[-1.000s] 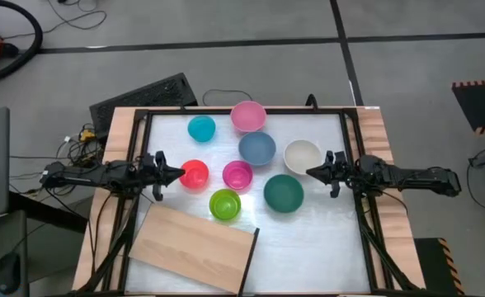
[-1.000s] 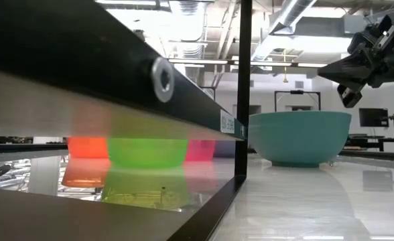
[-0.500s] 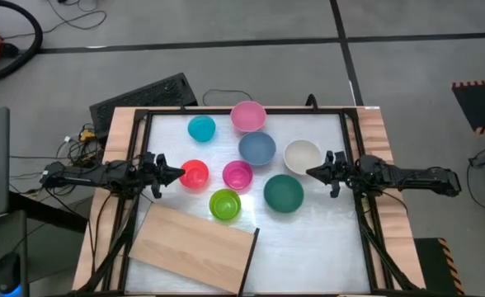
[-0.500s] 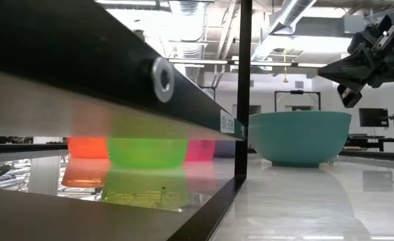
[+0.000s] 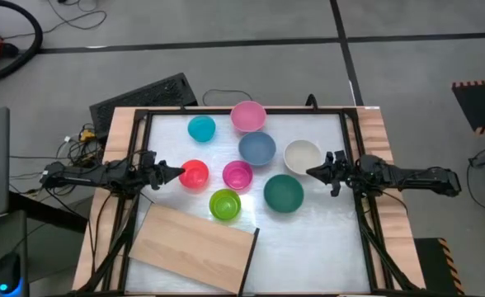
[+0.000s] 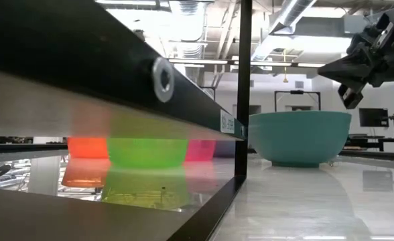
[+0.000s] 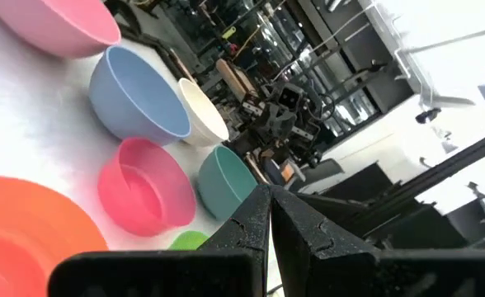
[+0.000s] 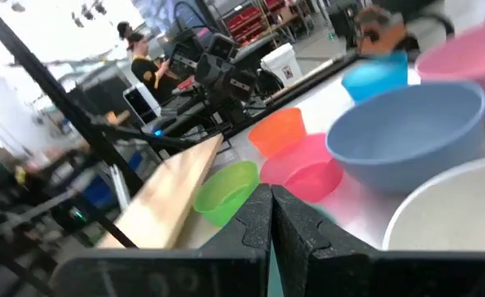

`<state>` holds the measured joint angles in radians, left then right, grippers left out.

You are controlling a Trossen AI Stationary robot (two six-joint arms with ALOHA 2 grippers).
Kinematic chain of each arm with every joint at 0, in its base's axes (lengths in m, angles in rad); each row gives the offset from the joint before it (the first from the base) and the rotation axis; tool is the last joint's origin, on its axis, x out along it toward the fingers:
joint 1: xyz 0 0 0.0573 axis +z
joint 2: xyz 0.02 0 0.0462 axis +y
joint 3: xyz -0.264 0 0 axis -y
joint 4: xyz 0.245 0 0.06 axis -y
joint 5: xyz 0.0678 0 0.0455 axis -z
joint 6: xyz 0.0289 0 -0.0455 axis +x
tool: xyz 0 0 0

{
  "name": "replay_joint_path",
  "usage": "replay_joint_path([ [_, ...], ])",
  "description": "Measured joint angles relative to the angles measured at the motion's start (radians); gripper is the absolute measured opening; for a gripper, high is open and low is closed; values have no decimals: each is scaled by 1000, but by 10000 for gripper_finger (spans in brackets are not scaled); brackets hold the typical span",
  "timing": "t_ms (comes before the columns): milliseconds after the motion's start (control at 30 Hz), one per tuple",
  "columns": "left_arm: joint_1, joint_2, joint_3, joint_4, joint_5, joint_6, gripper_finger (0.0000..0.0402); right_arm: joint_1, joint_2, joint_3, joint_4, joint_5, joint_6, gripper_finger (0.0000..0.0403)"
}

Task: Place and stack bowls onto a shelf
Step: Put the dark green bowl on the shelf

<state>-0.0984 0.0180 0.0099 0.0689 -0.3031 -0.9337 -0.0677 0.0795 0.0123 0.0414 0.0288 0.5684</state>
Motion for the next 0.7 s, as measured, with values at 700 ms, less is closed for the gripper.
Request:
replay_joint_path([
  [700,0,0,4,11,-130,18,0,-7,-3,11,106,214,509,32],
])
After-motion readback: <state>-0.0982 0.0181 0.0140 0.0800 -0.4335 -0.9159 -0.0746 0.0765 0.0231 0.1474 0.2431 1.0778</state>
